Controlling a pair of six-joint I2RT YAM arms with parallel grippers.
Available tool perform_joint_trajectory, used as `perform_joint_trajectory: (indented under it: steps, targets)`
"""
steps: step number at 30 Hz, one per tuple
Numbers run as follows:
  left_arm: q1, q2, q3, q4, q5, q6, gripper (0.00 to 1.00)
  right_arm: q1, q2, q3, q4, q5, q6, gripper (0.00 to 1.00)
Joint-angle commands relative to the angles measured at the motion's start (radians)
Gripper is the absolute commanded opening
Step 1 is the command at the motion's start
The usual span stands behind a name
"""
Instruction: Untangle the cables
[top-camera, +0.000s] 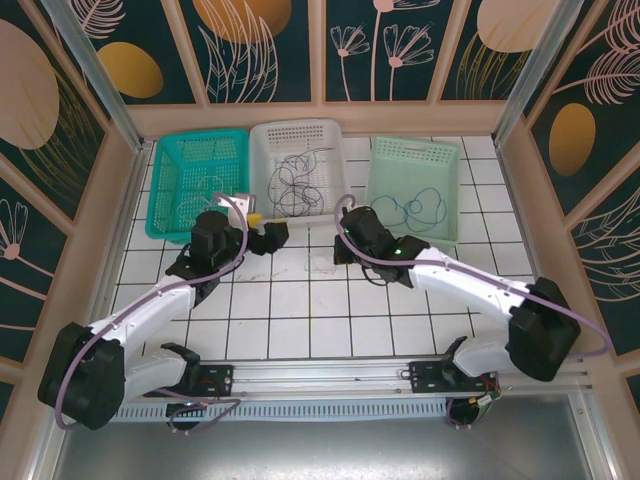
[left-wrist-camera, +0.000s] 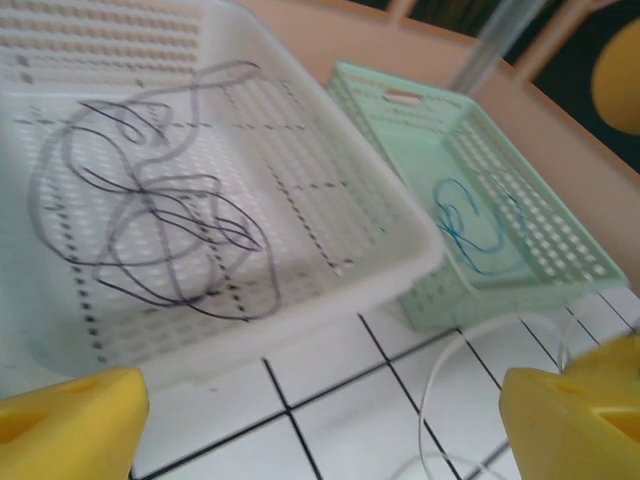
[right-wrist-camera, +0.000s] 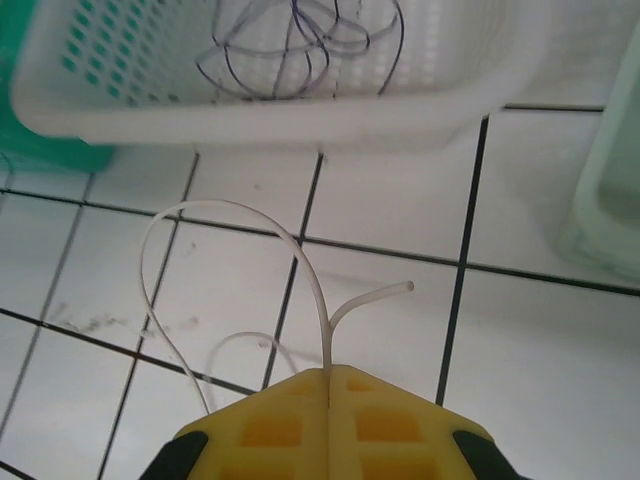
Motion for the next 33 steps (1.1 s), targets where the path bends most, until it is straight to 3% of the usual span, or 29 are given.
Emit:
perform_joint_trajectory:
  steps: [1,7,26,29,33]
  targets:
    - [-0.024,0.021,-0.031,0.108,0.133,0.024,0.89,0.007,-0.062,-0.057,0.069,0.041,-0.028,0.00]
    - [-0.091,0.081,-0.018,0.191,0.238,0.031,0.88,0.006,-0.092,-0.084,0.119,0.017,-0.037,0.00]
    - [-0.132,0.270,0.061,0.313,0.267,-0.017,0.65,0.011,-0.168,-0.161,0.245,-0.052,-0.064,0.00]
    - [-0.144,0.288,0.072,0.319,0.271,-0.018,0.49,0.011,-0.172,-0.168,0.266,-0.055,-0.063,0.00]
    - [-0.148,0.300,0.079,0.304,0.254,-0.016,0.09,0.011,-0.171,-0.173,0.266,-0.040,-0.062,0.00]
